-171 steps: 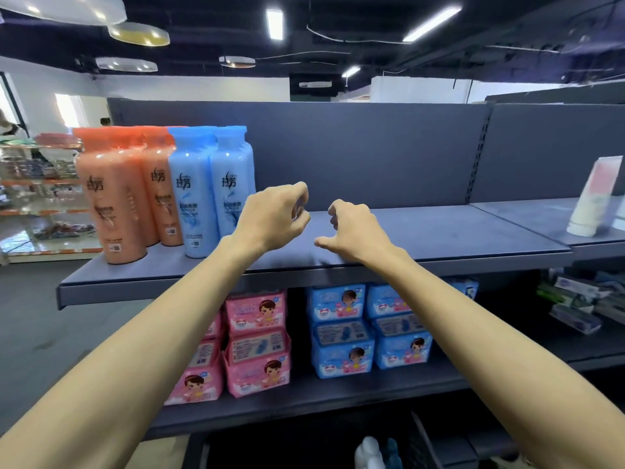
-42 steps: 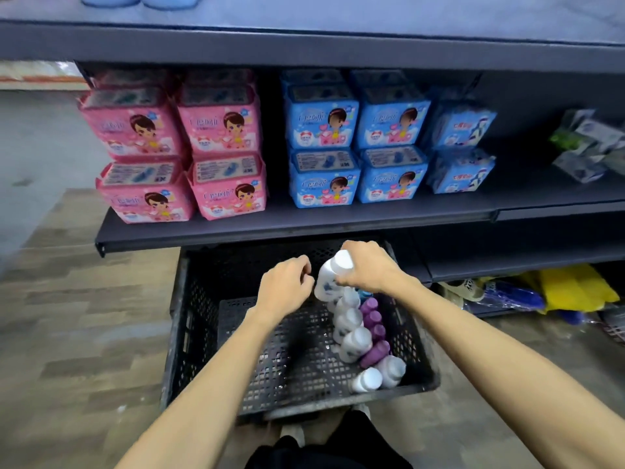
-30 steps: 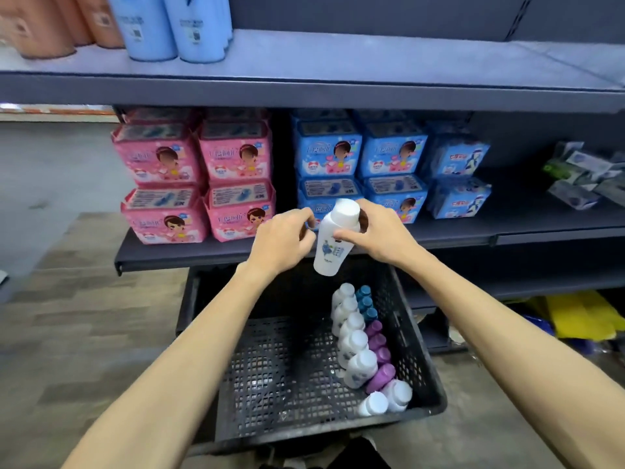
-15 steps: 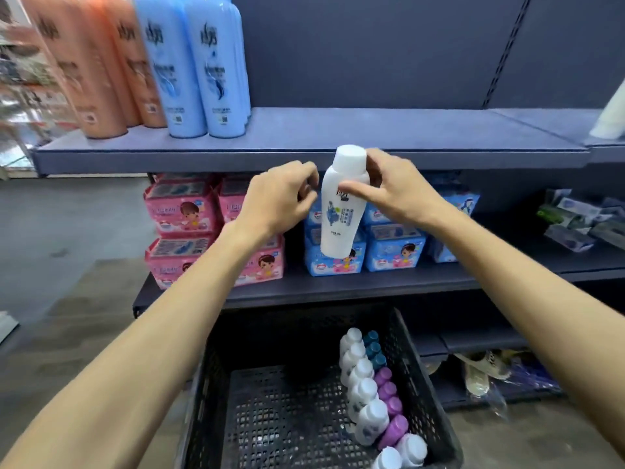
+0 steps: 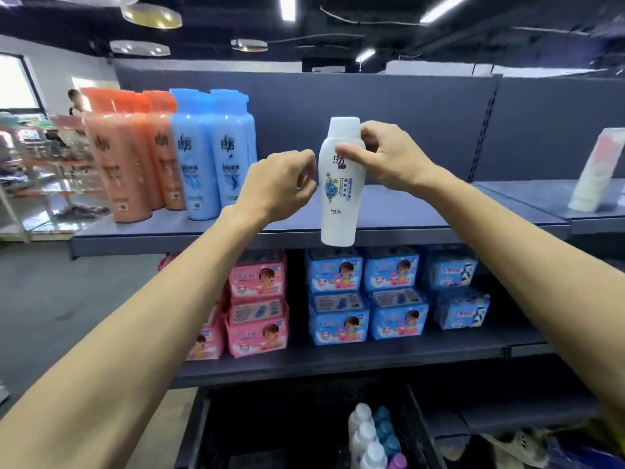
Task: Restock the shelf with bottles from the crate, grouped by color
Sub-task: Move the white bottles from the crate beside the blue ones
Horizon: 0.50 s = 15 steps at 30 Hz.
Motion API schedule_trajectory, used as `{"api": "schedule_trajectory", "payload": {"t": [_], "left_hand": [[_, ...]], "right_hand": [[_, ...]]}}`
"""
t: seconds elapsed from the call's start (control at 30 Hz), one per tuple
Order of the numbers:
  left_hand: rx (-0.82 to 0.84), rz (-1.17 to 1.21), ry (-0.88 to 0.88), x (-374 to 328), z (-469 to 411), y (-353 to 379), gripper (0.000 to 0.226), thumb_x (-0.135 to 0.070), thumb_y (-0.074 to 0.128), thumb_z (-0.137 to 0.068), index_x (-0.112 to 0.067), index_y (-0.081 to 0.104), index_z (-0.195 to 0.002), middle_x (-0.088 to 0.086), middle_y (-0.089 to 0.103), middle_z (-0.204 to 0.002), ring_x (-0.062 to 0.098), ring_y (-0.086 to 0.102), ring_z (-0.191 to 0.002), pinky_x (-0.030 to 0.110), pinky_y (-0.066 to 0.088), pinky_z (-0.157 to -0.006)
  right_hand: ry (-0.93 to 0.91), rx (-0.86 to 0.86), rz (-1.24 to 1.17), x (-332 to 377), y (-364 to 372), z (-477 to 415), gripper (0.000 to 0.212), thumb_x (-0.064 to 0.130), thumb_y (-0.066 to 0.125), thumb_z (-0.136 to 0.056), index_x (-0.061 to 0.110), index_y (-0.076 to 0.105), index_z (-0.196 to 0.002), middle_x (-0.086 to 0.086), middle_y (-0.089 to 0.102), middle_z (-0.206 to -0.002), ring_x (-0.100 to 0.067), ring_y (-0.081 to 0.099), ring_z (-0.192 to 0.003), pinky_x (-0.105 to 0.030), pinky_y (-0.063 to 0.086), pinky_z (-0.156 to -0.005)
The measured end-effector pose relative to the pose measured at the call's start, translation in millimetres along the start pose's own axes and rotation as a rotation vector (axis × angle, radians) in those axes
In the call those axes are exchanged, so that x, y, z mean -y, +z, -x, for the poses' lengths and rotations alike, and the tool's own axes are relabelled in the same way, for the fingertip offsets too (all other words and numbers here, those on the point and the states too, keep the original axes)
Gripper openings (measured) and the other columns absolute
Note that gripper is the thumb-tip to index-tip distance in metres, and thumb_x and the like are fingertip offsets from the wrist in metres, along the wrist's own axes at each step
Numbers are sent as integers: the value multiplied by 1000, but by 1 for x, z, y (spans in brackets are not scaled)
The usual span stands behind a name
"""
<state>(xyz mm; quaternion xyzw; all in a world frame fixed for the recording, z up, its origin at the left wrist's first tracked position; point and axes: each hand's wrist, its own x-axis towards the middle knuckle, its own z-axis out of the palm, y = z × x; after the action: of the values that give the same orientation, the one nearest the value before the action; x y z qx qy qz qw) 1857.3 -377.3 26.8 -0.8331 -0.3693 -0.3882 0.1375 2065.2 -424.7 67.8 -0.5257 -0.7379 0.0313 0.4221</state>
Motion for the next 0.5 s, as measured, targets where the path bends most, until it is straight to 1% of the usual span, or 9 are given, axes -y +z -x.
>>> {"api": "schedule_trajectory", "payload": {"t": [0.07, 0.17, 0.3, 0.43, 0.5], "left_hand": [[-4, -9, -7, 0, -11, -5, 9, -26, 53, -83, -21, 58, -88, -10, 55, -75, 21, 51, -72, 32, 42, -63], [-17, -39, -3, 3, -22, -10, 11, -24, 51, -83, -19, 58, -90, -8, 60, -78, 23, 53, -74, 33, 43, -63], [-24, -50, -8, 5, -27, -10, 9, -23, 53, -83, -18, 57, -90, -6, 62, -79, 23, 55, -73, 31, 38, -61], [7, -52, -21, 10, -24, -2, 10, -26, 54, -84, -19, 57, -91, -6, 65, -83, 24, 58, -76, 33, 45, -64], [25, -70, -19, 13, -23, 2, 11, -27, 54, -85, -19, 56, -92, -5, 65, -84, 24, 58, -77, 32, 44, -63]], "right_hand": [[-17, -17, 28, 3, -3, -10, 55, 58, 62, -83, 7, 64, -104, -3, 72, -101, -22, 69, -93, -47, 58, -81], [-39, -8, 45, 3, -5, -26, 45, 51, 64, -91, 9, 64, -108, -1, 71, -104, -19, 68, -94, -42, 57, -85], [-32, -34, 17, -4, 2, -38, 39, 44, 65, -94, 11, 63, -114, 1, 70, -108, -16, 68, -96, -33, 56, -83], [-7, -28, -24, -9, 18, -45, 35, 41, 65, -94, 14, 62, -115, 3, 69, -107, -13, 66, -93, -24, 50, -76], [6, -26, -36, -10, 25, -49, 34, 39, 65, -95, 13, 61, -117, 5, 67, -106, -10, 64, -90, -20, 47, -73]]}}
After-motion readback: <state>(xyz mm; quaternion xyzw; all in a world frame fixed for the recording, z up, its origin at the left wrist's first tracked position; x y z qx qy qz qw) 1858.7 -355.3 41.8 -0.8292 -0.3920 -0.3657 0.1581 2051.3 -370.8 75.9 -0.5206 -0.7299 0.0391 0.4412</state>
